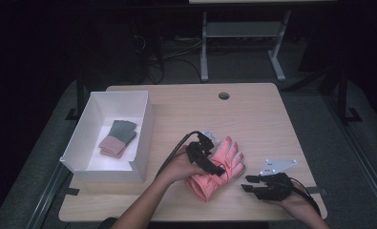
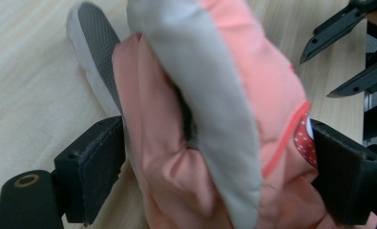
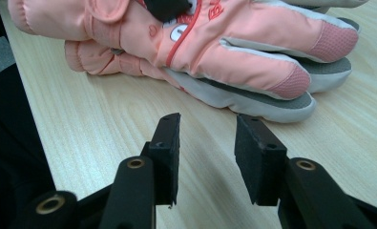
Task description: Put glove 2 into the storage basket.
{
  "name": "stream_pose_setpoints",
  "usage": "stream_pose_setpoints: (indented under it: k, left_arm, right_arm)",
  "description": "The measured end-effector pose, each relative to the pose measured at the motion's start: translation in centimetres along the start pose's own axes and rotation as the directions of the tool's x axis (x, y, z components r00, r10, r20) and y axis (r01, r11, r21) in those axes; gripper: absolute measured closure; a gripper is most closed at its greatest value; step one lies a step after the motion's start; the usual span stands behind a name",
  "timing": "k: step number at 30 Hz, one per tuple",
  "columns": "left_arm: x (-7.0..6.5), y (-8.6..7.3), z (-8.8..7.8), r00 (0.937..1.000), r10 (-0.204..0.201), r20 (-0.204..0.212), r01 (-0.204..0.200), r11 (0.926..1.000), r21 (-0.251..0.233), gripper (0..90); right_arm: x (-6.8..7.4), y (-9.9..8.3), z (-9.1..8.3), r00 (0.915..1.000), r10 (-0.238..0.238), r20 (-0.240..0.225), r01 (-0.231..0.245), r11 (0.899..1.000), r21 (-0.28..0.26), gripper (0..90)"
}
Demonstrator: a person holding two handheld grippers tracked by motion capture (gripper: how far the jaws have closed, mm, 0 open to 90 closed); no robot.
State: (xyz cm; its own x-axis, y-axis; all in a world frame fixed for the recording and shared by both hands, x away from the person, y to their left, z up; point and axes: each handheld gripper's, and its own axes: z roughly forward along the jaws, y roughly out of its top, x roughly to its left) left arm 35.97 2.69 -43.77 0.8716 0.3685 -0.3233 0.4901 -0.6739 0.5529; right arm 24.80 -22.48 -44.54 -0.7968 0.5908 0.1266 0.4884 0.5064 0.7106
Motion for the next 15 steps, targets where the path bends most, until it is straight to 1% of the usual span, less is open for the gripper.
stream_pose_setpoints:
  k: [1, 4, 5, 7, 8, 10, 11, 13, 15]
  left_arm:
    - [0.1, -0.1, 0.2, 0.9998, -0.016, 0.007, 0.016, 0.9999, 0.003, 12.5]
    - [0.2, -0.1, 0.5, 0.9998, -0.021, 0.005, 0.021, 0.9992, 0.035, 12.5]
    - [0.2, -0.1, 0.7, 0.9996, -0.027, 0.005, 0.027, 0.9989, 0.038, 12.5]
    - [0.2, -0.2, 1.0, 0.9993, -0.035, 0.008, 0.035, 0.9977, 0.059, 12.5]
    - [0.2, -0.2, 1.1, 0.9993, -0.035, 0.011, 0.034, 0.9971, 0.067, 12.4]
    - [0.3, -0.3, 1.5, 0.9982, -0.053, 0.028, 0.051, 0.9958, 0.076, 12.5]
    - [0.2, -0.3, 1.6, 0.9982, -0.049, 0.033, 0.046, 0.996, 0.076, 12.5]
    - [0.2, -0.3, 1.7, 0.999, -0.038, 0.024, 0.035, 0.9958, 0.085, 12.6]
    - [0.1, -0.2, 1.7, 0.9991, -0.035, 0.024, 0.032, 0.9955, 0.089, 13.0]
  right_arm:
    - [0.0, 0.0, 0.0, 1.0, 0.0, 0.0, 0.0, 1.0, 0.002, 61.1]
    - [0.0, 0.0, 0.0, 1.0, -0.001, 0.002, 0.001, 1.0, 0.001, 61.2]
    - [0.0, 0.0, 0.0, 1.0, 0.0, 0.002, 0.0, 1.0, 0.0, 61.2]
    - [0.0, 0.0, 0.0, 1.0, 0.002, 0.003, -0.002, 1.0, -0.002, 61.3]
    - [-0.1, 0.0, 0.0, 1.0, 0.002, 0.005, -0.002, 1.0, -0.002, 61.5]
    - [0.0, 0.0, 0.0, 1.0, 0.001, 0.005, -0.001, 1.0, -0.002, 61.6]
    - [0.0, 0.0, 0.0, 1.0, 0.0, 0.005, 0.0, 1.0, -0.001, 61.7]
    - [-0.1, 0.0, 0.0, 1.0, -0.002, 0.005, 0.002, 1.0, 0.003, 61.9]
    - [-0.1, 0.0, 0.0, 1.0, -0.004, 0.008, 0.004, 1.0, 0.005, 62.1]
